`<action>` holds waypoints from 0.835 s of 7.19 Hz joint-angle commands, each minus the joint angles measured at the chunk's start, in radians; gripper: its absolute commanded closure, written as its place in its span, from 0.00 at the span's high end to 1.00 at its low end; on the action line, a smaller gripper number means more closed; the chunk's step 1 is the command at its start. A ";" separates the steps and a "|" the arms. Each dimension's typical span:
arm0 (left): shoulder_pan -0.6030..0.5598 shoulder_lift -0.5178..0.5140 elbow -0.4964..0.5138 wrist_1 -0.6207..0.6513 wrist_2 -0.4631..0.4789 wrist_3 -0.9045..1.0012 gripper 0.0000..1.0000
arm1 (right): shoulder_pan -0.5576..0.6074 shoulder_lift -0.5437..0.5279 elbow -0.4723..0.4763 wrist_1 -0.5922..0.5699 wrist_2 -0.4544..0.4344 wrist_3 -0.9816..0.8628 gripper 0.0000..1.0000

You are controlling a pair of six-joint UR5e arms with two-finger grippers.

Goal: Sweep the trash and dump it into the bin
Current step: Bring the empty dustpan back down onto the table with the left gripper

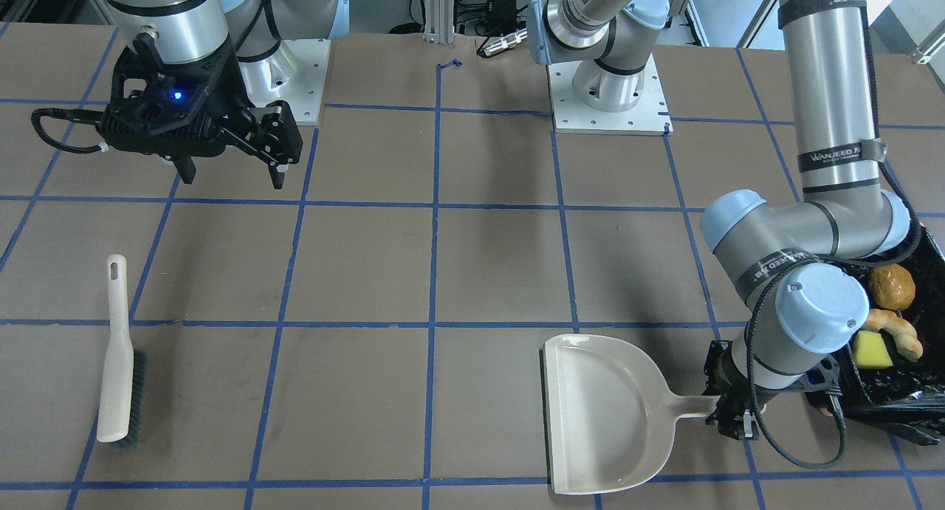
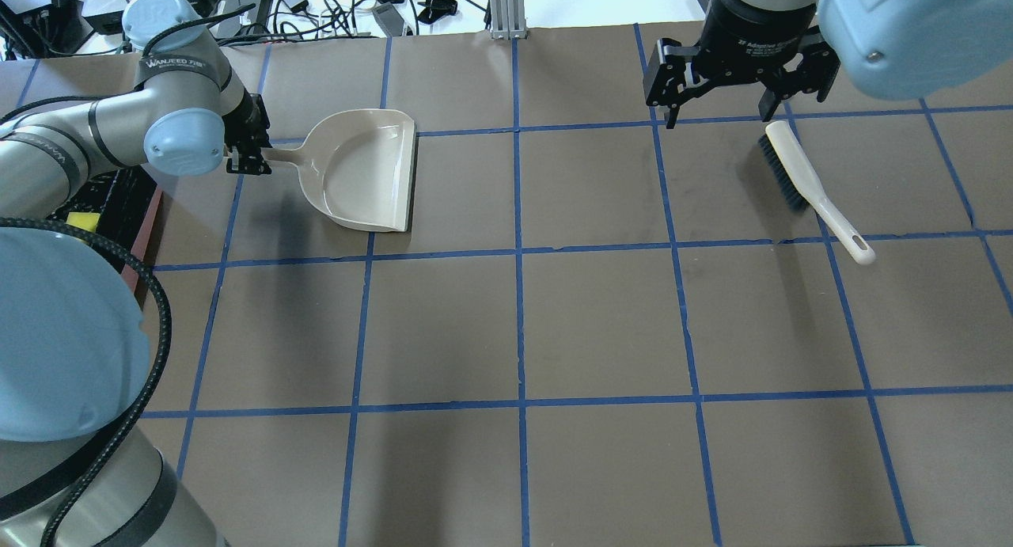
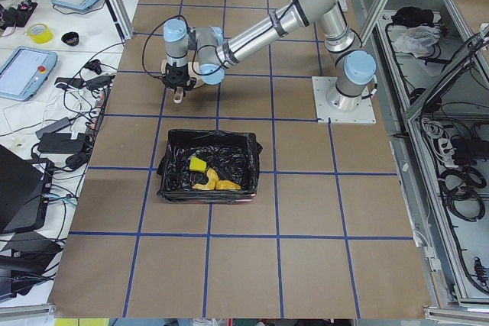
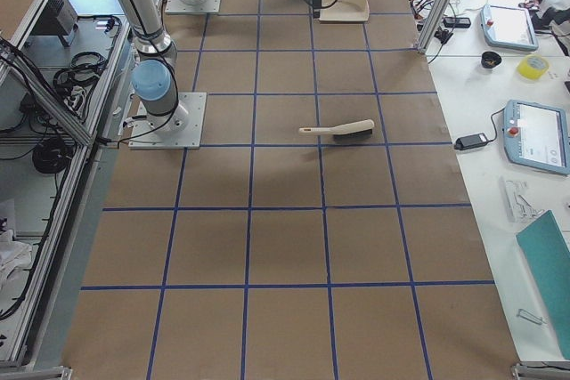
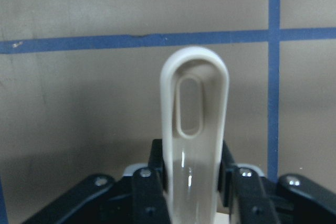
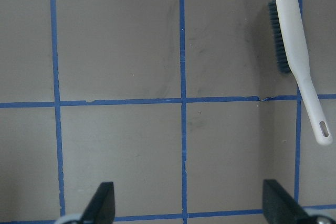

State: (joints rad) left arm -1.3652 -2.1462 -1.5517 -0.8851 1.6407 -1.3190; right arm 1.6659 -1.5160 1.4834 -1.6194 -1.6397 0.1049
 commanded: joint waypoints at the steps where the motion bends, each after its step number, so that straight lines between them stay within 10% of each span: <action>1: 0.000 0.000 -0.002 0.000 -0.001 -0.006 0.73 | 0.002 0.000 0.002 0.001 -0.002 0.001 1.00; 4: -0.038 0.070 0.005 -0.017 -0.004 0.073 0.78 | 0.002 0.005 0.002 0.000 0.000 0.001 1.00; 6: -0.064 0.159 0.024 -0.076 -0.009 0.491 0.87 | 0.002 0.005 0.003 0.001 -0.002 -0.001 1.00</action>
State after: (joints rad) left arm -1.4162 -2.0416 -1.5380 -0.9161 1.6331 -1.0418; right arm 1.6674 -1.5115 1.4853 -1.6189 -1.6402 0.1047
